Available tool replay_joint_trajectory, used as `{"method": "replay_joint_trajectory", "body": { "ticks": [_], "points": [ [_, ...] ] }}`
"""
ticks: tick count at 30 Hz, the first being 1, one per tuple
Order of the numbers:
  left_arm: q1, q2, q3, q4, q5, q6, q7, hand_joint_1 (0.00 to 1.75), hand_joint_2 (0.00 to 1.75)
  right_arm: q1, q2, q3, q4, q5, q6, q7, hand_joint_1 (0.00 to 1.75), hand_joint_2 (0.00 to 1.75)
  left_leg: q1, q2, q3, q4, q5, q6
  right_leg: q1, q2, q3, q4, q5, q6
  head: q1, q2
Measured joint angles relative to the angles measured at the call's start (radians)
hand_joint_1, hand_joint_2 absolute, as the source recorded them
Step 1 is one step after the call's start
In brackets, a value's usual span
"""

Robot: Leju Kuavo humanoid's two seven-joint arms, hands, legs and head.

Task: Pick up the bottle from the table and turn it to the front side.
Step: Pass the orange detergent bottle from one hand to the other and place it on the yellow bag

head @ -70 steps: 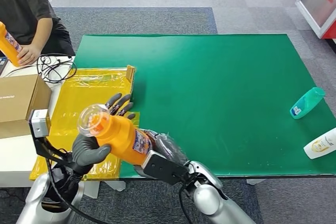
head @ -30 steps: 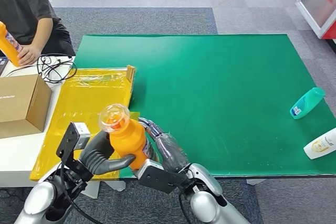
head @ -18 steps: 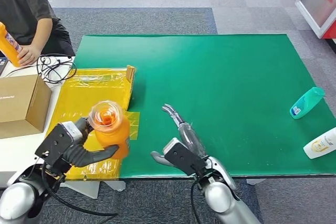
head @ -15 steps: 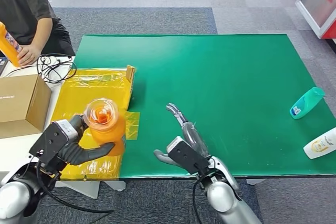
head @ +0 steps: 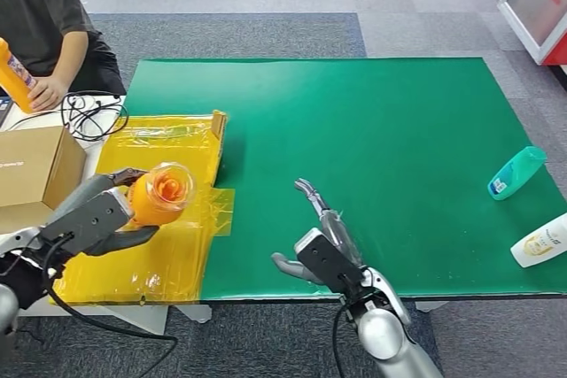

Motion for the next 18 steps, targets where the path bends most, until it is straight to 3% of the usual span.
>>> {"method": "replay_joint_trajectory", "body": {
  "ticks": [4,7,13,18],
  "points": [
    [-0.014,0.110,0.018,0.049,-0.005,-0.061,0.013,1.75,1.75,0.019,0.001,-0.033,0.009,0.012,-0.013,-0.010,0.00,1.75,0.000,0.001,0.000,0.000,0.000,-0.001,0.001,0.001,-0.001,0.001,0.000,-0.001,0.000,0.000],
    [-0.011,0.156,0.021,0.067,-0.004,-0.064,0.012,1.75,1.75,0.022,0.003,-0.048,0.015,0.015,-0.016,-0.015,0.00,1.75,0.000,0.001,-0.001,0.000,0.000,-0.001,0.001,0.001,-0.001,0.001,0.000,-0.001,0.000,0.000],
    [0.008,0.197,0.014,0.096,-0.043,-0.098,0.056,1.75,1.75,0.021,0.009,-0.082,0.018,0.066,-0.101,-0.009,0.00,1.75,-0.001,0.001,-0.001,0.000,0.000,-0.001,0.000,0.001,-0.001,0.001,0.000,-0.001,0.000,0.000],
    [0.041,0.187,-0.009,0.144,-0.140,-0.089,0.026,1.75,1.75,0.007,0.017,-0.150,0.009,0.158,-0.169,-0.016,0.00,1.75,-0.001,0.001,-0.001,0.000,0.000,-0.001,0.000,0.001,-0.001,0.001,0.000,-0.001,0.000,0.000]
  ]
}}
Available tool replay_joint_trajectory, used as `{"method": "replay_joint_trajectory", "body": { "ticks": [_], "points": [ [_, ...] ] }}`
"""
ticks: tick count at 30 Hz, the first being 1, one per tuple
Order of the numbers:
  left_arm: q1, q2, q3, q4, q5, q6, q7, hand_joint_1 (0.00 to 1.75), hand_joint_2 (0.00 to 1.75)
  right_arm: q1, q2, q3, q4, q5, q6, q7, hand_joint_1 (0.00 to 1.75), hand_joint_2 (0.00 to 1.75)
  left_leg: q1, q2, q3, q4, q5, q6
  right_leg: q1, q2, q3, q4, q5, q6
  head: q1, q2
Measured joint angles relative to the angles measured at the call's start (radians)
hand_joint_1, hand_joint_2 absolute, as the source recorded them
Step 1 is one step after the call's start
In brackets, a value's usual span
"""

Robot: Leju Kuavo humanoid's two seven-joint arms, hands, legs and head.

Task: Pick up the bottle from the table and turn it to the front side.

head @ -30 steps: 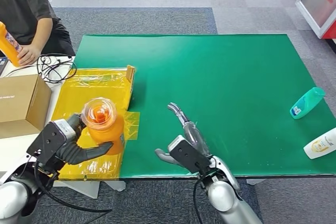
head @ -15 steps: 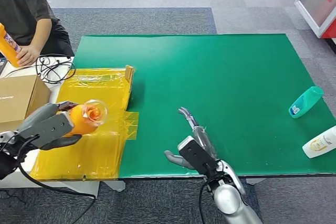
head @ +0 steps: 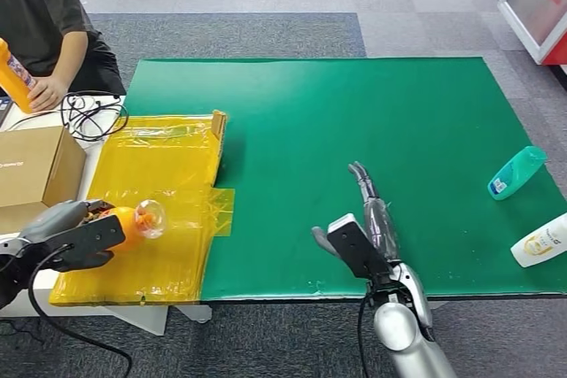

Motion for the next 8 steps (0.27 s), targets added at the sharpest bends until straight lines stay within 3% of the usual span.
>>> {"method": "replay_joint_trajectory", "body": {
  "ticks": [8],
  "points": [
    [0.014,-0.054,-0.032,0.065,-0.180,0.008,-0.074,1.75,1.75,-0.025,0.028,-0.061,-0.027,0.038,-0.026,0.008,0.00,1.75,0.000,0.000,0.000,0.000,0.000,0.000,0.000,0.000,0.000,0.000,0.000,0.000,0.000,0.000]
  ]
}}
